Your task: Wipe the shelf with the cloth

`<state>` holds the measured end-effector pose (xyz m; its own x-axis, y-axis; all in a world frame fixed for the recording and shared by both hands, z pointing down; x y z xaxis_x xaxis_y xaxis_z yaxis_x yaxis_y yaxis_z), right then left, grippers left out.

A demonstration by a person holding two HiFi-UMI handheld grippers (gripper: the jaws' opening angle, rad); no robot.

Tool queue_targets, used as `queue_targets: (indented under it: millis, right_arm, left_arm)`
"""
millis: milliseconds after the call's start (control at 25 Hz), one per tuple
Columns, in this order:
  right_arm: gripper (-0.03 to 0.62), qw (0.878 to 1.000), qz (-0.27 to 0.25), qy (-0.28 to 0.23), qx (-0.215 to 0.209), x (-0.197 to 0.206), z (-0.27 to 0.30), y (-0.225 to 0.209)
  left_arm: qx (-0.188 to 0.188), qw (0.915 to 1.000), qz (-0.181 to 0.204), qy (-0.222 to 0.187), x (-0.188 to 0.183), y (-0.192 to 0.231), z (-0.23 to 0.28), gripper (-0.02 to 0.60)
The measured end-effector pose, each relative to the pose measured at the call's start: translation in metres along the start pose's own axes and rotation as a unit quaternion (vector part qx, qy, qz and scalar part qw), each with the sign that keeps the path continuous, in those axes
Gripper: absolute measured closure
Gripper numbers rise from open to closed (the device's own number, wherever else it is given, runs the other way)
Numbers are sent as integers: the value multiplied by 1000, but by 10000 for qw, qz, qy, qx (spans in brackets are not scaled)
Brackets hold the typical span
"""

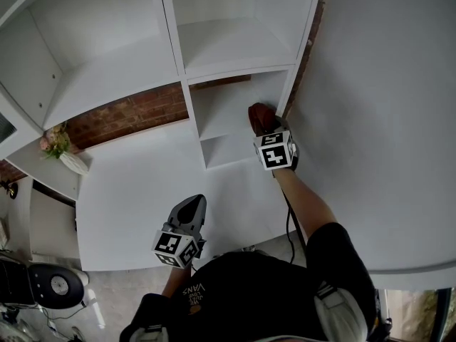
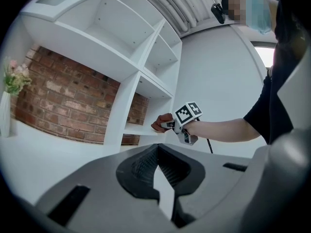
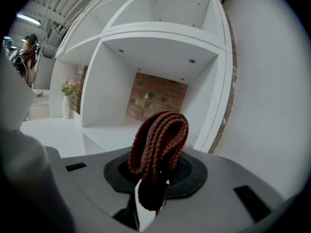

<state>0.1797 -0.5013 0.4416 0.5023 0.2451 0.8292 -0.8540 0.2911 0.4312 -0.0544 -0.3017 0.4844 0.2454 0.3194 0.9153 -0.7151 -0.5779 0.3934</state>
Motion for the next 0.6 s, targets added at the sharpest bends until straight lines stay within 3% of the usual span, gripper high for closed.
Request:
queue_targets:
  millis: [320, 600]
  right_arm:
    - [500, 9981, 469, -389, 9, -4, -41, 28]
    - [500, 9950, 901, -437, 24, 10, -85, 61]
  left_arm:
    - [101, 9999, 71, 67, -4, 12, -24, 575]
    - [328, 9991, 94, 242, 1, 20, -45, 575]
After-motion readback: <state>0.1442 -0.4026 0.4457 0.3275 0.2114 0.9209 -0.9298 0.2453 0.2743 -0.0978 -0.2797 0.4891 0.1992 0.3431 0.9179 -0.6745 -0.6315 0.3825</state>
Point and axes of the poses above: the fingertips, and each gripper's own axes: z forward along the fingers, y to its left, x out of its underside, the point moved 4 cm from there along -z, backward along the fingers, and after that the axes turned 9 degrees about -z, right-handed, at the moved point
